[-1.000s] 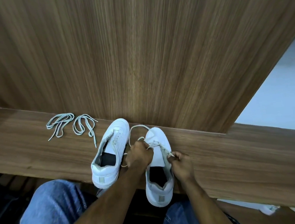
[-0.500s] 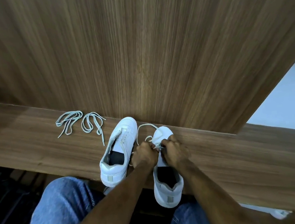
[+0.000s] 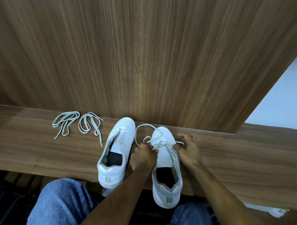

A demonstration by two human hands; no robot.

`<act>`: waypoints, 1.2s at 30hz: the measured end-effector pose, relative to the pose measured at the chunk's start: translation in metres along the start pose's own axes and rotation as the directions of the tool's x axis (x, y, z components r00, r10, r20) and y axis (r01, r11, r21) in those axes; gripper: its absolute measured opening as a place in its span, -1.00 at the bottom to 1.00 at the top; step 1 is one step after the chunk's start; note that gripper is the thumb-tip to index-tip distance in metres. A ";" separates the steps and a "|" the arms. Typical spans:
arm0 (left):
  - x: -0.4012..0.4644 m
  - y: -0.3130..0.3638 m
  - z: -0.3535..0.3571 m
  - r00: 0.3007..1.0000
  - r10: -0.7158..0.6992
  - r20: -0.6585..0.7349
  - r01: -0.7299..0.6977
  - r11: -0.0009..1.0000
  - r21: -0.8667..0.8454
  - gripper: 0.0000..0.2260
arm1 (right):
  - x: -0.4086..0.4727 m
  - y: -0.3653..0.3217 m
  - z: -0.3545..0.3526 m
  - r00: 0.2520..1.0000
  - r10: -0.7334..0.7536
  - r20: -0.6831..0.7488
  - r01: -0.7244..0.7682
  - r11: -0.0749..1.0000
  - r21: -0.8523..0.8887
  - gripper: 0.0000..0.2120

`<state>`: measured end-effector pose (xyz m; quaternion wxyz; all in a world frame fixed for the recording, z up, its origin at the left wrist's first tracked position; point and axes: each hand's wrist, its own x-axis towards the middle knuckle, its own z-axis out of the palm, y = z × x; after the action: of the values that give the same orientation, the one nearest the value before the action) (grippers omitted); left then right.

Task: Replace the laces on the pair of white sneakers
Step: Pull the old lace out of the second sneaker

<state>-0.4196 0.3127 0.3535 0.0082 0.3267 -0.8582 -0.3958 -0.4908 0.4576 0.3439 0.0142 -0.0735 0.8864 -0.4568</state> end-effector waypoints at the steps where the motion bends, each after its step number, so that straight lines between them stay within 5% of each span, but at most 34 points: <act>1: 0.000 0.000 0.000 1.000 0.000 -0.001 0.000 1.000 -0.002 -0.77 | 0.002 -0.002 0.002 0.991 -0.126 0.052 0.131 0.983 -0.124 -0.67; 4: -0.003 0.001 0.000 1.000 0.009 0.004 -0.009 1.000 0.010 -0.77 | 0.004 -0.011 0.014 0.930 -0.250 0.268 0.356 0.792 -0.496 -0.65; 7: -0.005 -0.001 -0.001 0.999 0.032 0.023 -0.033 0.999 0.028 -0.76 | 0.007 -0.008 0.030 0.918 -0.265 0.294 0.388 0.749 -0.537 -0.78; 11: -0.004 -0.003 -0.004 0.999 0.024 0.027 -0.024 1.000 0.012 -0.75 | 0.006 -0.017 0.027 0.993 -0.101 0.063 0.098 0.994 0.058 -0.81; 14: -0.003 -0.003 -0.002 0.999 0.014 0.032 -0.013 1.000 -0.008 -0.72 | 0.004 -0.043 -0.007 0.964 0.103 -0.243 0.016 0.897 0.441 -0.74; 17: -0.005 -0.002 -0.001 1.000 0.014 0.021 -0.014 1.000 -0.001 -0.74 | 0.003 -0.068 -0.043 0.844 0.197 -0.499 0.188 0.763 0.619 -0.79; 19: -0.004 -0.003 0.000 1.000 0.017 0.018 -0.017 1.000 0.009 -0.75 | 0.000 -0.068 -0.047 0.850 0.109 -0.516 0.161 0.878 0.451 -0.81; 22: -0.005 -0.003 0.000 1.000 0.018 0.011 -0.019 1.000 0.024 -0.73 | -0.005 -0.046 -0.030 0.937 -0.097 -0.337 0.069 0.993 -0.094 -0.65; 24: -0.005 -0.004 0.000 0.999 0.028 0.016 -0.028 0.999 0.033 -0.73 | -0.011 -0.037 -0.015 0.969 -0.205 -0.139 0.134 0.907 -0.400 -0.48; 27: -0.006 -0.003 -0.001 0.999 0.035 0.010 -0.035 0.998 0.052 -0.73 | -0.015 -0.034 0.007 0.954 -0.247 0.168 0.296 0.709 -0.640 -0.54; 29: -0.007 -0.003 -0.001 0.999 0.042 0.010 -0.043 0.997 0.058 -0.72 | -0.016 -0.035 0.017 0.937 -0.228 0.266 0.350 0.615 -0.707 -0.61; 32: -0.007 -0.003 -0.001 0.998 0.056 0.008 -0.056 0.997 0.054 -0.76 | -0.009 -0.031 0.026 0.935 -0.188 0.299 0.349 0.627 -0.696 -0.70; 34: -0.006 -0.005 -0.001 0.998 0.056 0.004 -0.056 0.997 0.049 -0.77 | -0.006 -0.029 0.027 0.941 -0.207 0.267 0.329 0.743 -0.583 -0.77; 36: -0.005 -0.006 -0.002 0.999 0.055 0.000 -0.055 0.997 0.049 -0.75 | -0.004 -0.033 0.020 0.978 -0.171 0.123 0.198 0.945 -0.259 -0.88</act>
<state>-0.4118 0.3118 0.3519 0.0114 0.3035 -0.8763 -0.3740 -0.4812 0.4234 0.3586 0.0050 -0.1800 0.9278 -0.3268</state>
